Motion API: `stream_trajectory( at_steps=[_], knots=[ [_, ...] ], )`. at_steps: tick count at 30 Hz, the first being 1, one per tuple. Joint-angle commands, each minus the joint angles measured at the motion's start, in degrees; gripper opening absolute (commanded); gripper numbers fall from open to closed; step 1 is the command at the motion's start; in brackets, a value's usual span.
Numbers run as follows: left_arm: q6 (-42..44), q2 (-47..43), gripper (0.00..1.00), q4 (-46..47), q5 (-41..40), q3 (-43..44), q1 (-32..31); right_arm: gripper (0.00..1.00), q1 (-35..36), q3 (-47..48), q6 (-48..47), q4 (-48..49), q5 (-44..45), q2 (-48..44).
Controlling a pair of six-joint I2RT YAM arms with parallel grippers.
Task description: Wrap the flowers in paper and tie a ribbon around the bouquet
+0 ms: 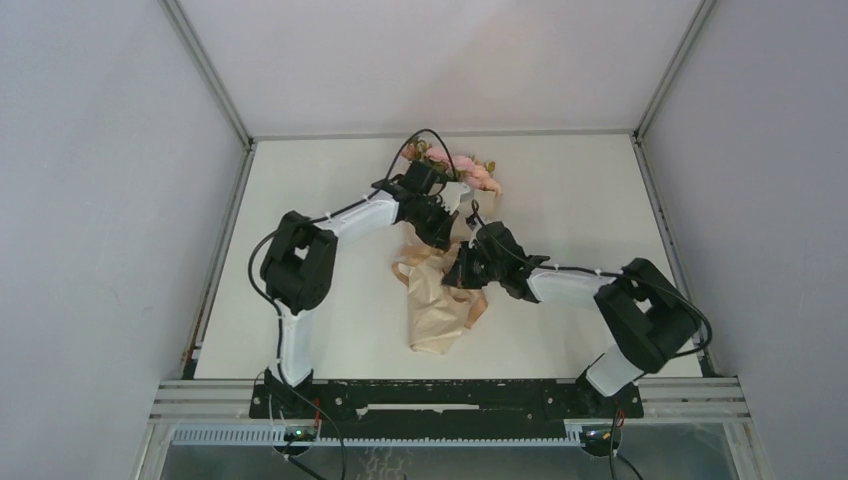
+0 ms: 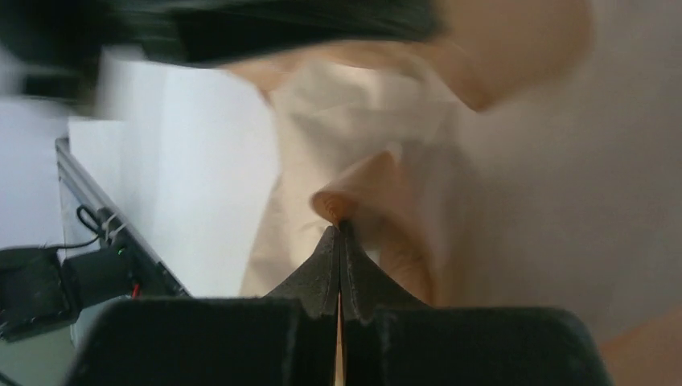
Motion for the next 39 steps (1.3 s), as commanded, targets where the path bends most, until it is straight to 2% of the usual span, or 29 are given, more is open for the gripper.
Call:
stream_trajectory(
  at_steps=[1,5,9,11,15,19,25,27,32,34,35,38,39],
  knots=[
    [1.3,-10.9,0.0,2.5,1.7,-2.2,2.8,0.0,-3.8,0.4,3.3,7.3,-0.8,4.3],
    [7.0,-19.4,0.0,2.8,1.2,-7.5,4.3,0.0,-6.0,1.0,3.3,8.2,-2.7,7.2],
    [17.4,-28.7,0.0,-3.5,5.9,-12.0,2.8,0.0,-7.5,2.7,1.9,6.3,-4.6,9.1],
    [25.0,-32.6,0.0,-9.3,7.3,-12.9,-0.4,0.0,-8.3,3.4,1.4,6.2,-6.8,9.7],
    [32.7,-36.9,0.0,-17.0,3.0,-12.9,-11.1,0.0,-10.3,6.2,0.4,6.0,-13.4,11.0],
    [37.6,-35.3,0.0,-23.4,-1.1,-8.2,-20.6,0.0,-11.8,8.1,-1.1,3.7,-17.4,11.6],
    [37.7,-28.5,0.03,-22.3,-9.6,0.7,-24.9,0.0,-12.6,9.3,-3.3,1.4,-19.8,11.9],
    [38.1,-26.8,0.04,-20.3,-13.2,0.5,-25.1,0.0,-12.6,9.6,-3.6,0.8,-20.3,11.9],
    [37.7,-25.0,0.07,-9.0,-25.7,-6.2,-23.8,0.0,-12.8,10.1,-4.1,0.1,-20.8,11.6],
    [35.4,-24.6,0.16,-8.2,-25.2,-6.3,-22.4,0.0,-12.9,10.0,-4.2,0.0,-20.8,11.6],
    [34.6,-24.7,0.29,-8.7,-23.2,-6.1,-21.3,0.0,-12.9,10.1,-4.2,0.0,-20.8,11.7],
    [33.4,-26.1,0.59,-11.8,-15.4,-5.4,-18.8,0.0,-12.9,10.1,-4.1,0.2,-20.9,12.1],
    [33.1,-26.5,0.66,-13.0,-12.4,-5.1,-17.6,0.0,-13.0,10.1,-4.0,0.3,-21.0,12.1]
  ],
)
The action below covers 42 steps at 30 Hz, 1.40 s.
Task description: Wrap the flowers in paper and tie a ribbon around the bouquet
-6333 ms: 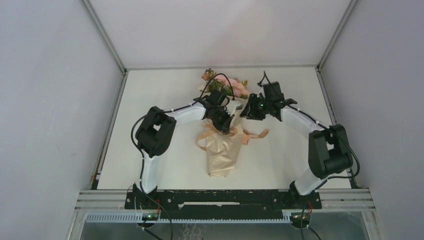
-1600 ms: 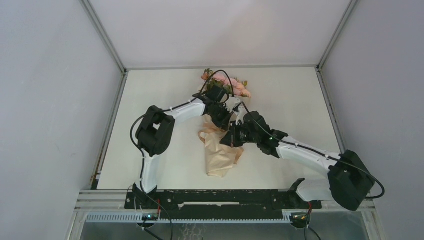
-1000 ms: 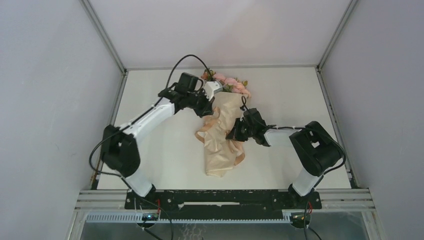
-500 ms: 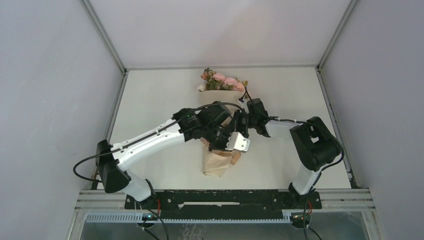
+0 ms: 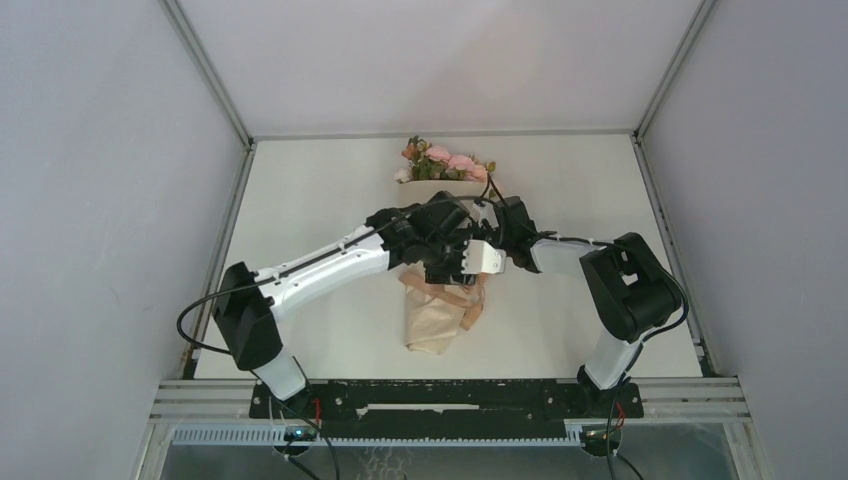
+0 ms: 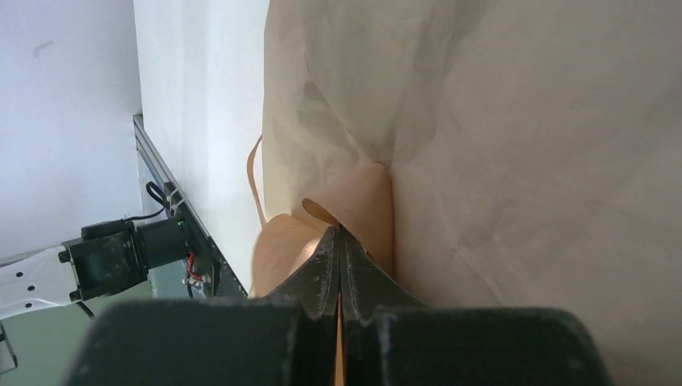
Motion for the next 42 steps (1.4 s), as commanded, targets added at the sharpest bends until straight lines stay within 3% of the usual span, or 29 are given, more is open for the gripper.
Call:
stream_trajectory(
  at_steps=[1,5,9,11,19,26,31,34,38,42],
  knots=[
    [-2.7,-3.1,0.7,-1.4,10.3,1.4,4.8,0.0,-0.4,1.9,-1.2,1.2,-1.1,0.5],
    [-7.7,-1.8,0.69,-3.5,19.9,3.8,12.6,0.0,-0.4,1.9,-1.6,1.1,-1.3,-0.1],
    [-21.2,2.4,0.57,4.0,23.3,3.1,20.2,0.0,-0.4,1.9,-1.8,1.6,-2.0,-0.9],
    [-27.5,5.1,0.6,7.7,23.8,2.5,21.8,0.0,-0.2,1.9,-2.5,2.0,-2.4,-1.4],
    [-41.5,8.3,0.71,23.3,26.8,-4.6,22.2,0.0,2.8,1.9,-8.2,2.1,-5.0,-3.8],
    [-42.5,10.7,0.47,22.9,26.9,-6.4,22.2,0.0,3.3,1.9,-8.8,2.3,-5.4,-4.3],
    [-43.6,10.1,0.46,23.3,25.3,-8.6,22.9,0.0,3.4,1.9,-8.8,1.9,-5.2,-4.2],
    [-48.6,9.6,0.44,25.8,24.4,-11.1,24.1,0.0,3.5,1.8,-9.0,1.2,-4.6,-4.6],
    [-62.3,7.4,0.46,36.9,30.7,-18.7,25.7,0.0,3.6,1.8,-9.4,0.8,-4.2,-4.9],
    [-64.3,8.5,0.49,37.3,34.1,-19.2,24.6,0.0,3.7,1.9,-9.3,1.2,-4.4,-4.6]
  ],
)
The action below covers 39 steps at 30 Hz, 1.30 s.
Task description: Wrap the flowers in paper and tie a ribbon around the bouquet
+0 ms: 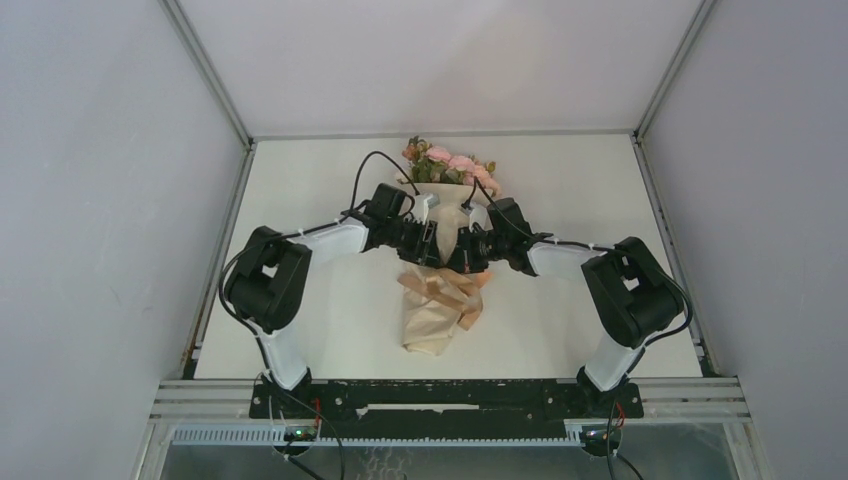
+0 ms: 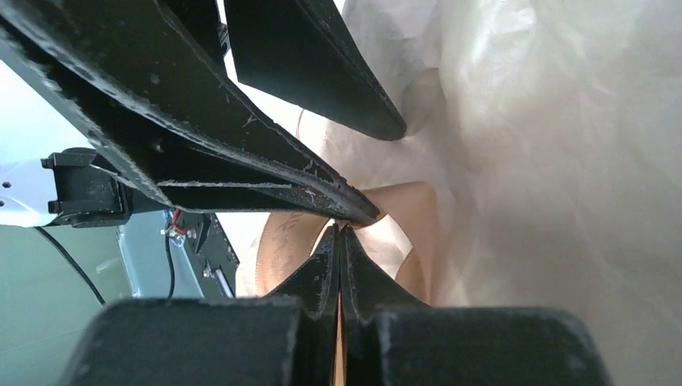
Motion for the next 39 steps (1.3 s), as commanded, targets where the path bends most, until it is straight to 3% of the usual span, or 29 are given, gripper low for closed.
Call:
stream_trajectory(
  at_steps=[1,4,6,10,14,18,21,28,32,39],
  knots=[
    [-7.8,-1.0,0.48,5.7,6.8,-0.5,-0.9,0.0,0.5,1.8,-1.6,1.7,-0.2,-2.8],
    [-8.3,0.8,0.43,4.5,9.6,-0.1,-0.8,0.0,0.5,1.7,-2.0,1.4,0.0,-3.1],
    [-8.4,1.5,0.34,4.0,11.4,0.2,-0.7,0.0,0.4,1.8,-2.2,1.3,0.0,-3.2],
    [-8.5,1.6,0.01,3.8,13.8,1.1,-0.8,0.06,0.1,1.8,-2.9,0.2,0.7,-3.9],
    [-4.3,-0.3,0.0,1.0,10.5,2.8,0.0,0.34,-1.8,1.8,-5.6,-4.5,1.4,-6.7],
    [1.6,-1.5,0.0,-0.5,3.9,3.5,0.5,0.52,-5.3,1.8,-8.7,-9.2,-1.8,-11.1],
    [5.8,-1.2,0.0,-2.6,1.1,4.7,0.8,0.58,-7.8,1.9,-10.5,-10.6,-6.0,-12.8],
    [7.8,-1.3,0.0,-2.8,-1.7,6.7,1.3,0.58,-6.6,2.6,-13.1,-15.1,-2.1,-11.5],
    [10.5,-4.1,0.0,-4.7,-2.9,7.2,1.3,0.47,-7.6,4.8,-8.7,-18.0,7.0,-9.8],
    [37.3,-11.1,0.0,-21.0,-4.5,10.3,1.0,0.33,-7.3,9.7,-5.1,-18.4,9.9,-3.3]
  ],
)
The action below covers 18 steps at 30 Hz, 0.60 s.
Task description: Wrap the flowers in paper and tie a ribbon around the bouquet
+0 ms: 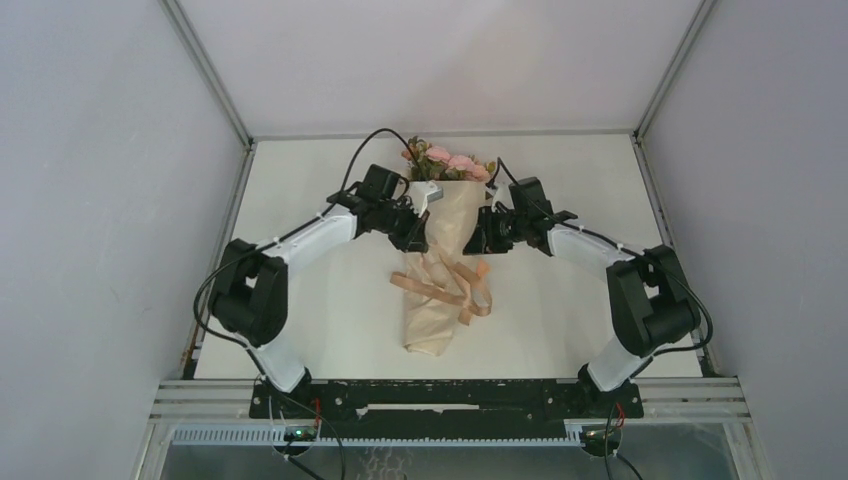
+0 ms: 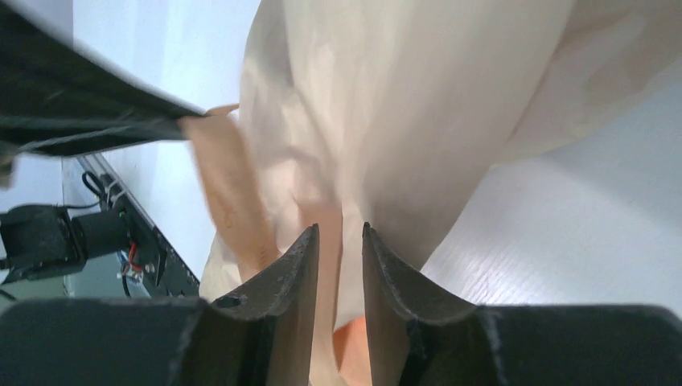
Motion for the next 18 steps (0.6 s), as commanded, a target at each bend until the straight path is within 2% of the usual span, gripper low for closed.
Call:
stream_trajectory(
  at_steps=[1,5,9,14,18],
  knots=[
    [20.9,-7.7,0.0,-10.5,-2.1,3.5,-0.2,0.33,0.6,3.8,3.5,0.8,3.0,3.6],
    [26.0,-9.5,0.0,-12.9,-7.0,2.5,-0.4,0.32,1.7,5.3,3.0,0.1,1.6,6.3],
    [28.0,-9.8,0.0,-11.7,-10.0,-0.2,-0.4,0.34,1.6,5.3,-0.4,-2.1,0.0,3.4],
    [27.6,-8.8,0.0,-9.7,-9.4,-2.8,-1.2,0.43,2.4,2.3,-1.2,-7.8,9.4,-6.7],
    [26.0,-8.3,0.0,-7.3,-9.9,-4.3,-2.3,0.54,7.0,0.2,-0.6,-14.4,23.8,-12.1]
  ],
)
